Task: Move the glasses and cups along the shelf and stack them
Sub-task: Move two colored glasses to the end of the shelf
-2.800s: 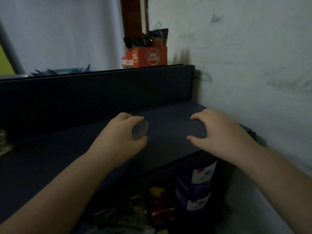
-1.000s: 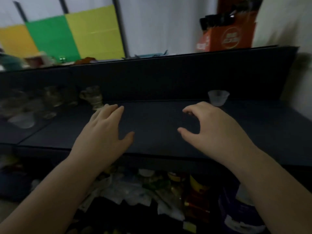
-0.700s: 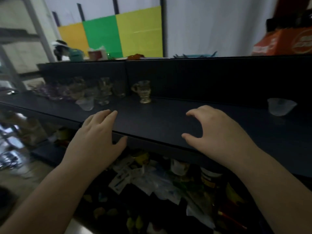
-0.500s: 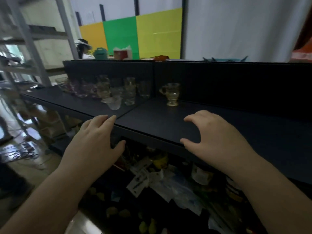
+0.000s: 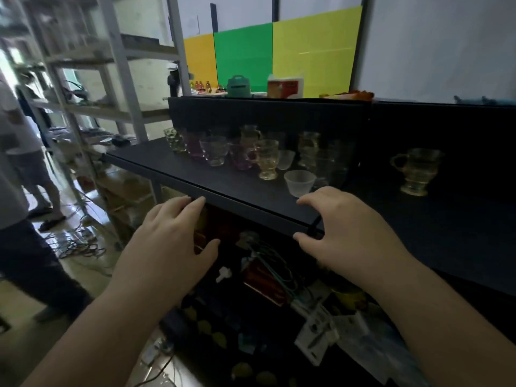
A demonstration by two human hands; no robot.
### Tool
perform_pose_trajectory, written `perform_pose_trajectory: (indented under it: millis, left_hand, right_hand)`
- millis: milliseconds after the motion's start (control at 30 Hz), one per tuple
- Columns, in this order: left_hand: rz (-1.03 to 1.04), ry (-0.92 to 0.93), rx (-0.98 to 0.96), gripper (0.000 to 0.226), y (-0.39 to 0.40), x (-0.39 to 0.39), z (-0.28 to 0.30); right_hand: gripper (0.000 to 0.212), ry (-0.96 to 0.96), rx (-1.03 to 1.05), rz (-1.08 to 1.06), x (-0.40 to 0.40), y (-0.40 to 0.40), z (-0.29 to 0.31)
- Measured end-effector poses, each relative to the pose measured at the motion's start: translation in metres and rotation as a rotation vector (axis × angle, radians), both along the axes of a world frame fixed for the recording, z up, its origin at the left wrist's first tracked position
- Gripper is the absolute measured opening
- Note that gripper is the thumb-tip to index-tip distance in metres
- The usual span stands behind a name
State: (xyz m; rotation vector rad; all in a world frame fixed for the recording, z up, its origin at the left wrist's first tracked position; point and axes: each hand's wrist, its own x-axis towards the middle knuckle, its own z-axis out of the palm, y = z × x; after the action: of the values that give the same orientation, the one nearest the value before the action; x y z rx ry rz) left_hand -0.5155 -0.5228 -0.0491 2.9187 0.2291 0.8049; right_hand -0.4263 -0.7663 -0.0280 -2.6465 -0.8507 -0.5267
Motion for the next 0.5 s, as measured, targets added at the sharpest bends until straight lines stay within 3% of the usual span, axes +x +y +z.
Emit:
perform_pose_trajectory:
  millis: [300, 500]
  left_hand:
    - [0.038, -0.017, -0.068, 0.072, 0.095, 0.044, -0.014]
    - [0.062, -0.03, -0.022, 0.067, 0.164, 0.089, -0.003]
  right_hand:
    - [0.056, -0.003, -0.005, 0.076, 0.059, 0.106, -0.007]
    - [0.055, 0.0, 0.105, 0.128, 0.123, 0.186, -0.001]
